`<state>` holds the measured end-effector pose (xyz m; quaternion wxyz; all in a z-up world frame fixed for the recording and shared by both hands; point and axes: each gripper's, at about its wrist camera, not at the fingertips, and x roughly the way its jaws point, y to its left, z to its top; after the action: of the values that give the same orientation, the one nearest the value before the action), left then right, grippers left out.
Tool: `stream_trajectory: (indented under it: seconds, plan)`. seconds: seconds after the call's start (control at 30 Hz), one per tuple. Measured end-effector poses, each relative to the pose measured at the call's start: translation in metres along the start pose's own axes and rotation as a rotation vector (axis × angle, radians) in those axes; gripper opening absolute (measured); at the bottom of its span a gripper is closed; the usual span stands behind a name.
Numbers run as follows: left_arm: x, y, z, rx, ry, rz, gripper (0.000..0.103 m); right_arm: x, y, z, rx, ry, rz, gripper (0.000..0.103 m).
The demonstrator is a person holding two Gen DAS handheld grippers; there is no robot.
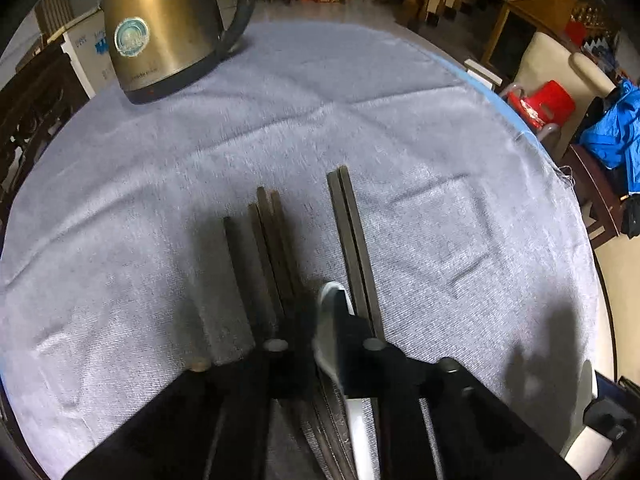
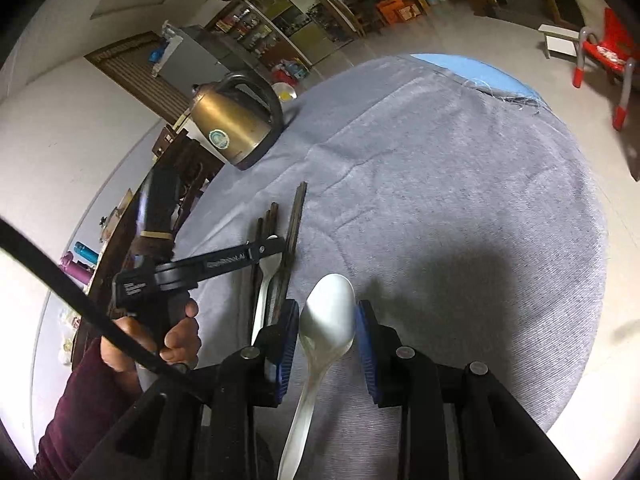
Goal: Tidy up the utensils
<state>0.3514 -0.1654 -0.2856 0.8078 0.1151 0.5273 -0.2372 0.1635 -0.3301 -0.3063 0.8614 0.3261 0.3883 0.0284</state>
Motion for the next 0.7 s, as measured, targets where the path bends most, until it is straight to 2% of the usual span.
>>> stream_trajectory:
  seconds: [0.17,0.33,0.5,0.7]
  plan:
    - [-0.008,0.014,-0.007,-0.017,-0.043,-0.011,0.002,0.0,-0.003,0.001,0.002,-0.002,0.001,0.031]
    - [-0.035,0.03,-0.018,-0.067,-0.097,-0.022,0.002,-0.004,0.004,-0.001,-0.009,-0.014,0.014,0.031]
    - [-0.09,0.044,-0.032,-0.143,-0.248,-0.018,0.002,-0.012,0.02,-0.005,-0.032,-0.047,0.048,0.031]
    - [-0.182,0.052,-0.075,-0.224,-0.512,0.065,0.002,-0.04,0.051,-0.012,-0.06,-0.195,0.142,0.031]
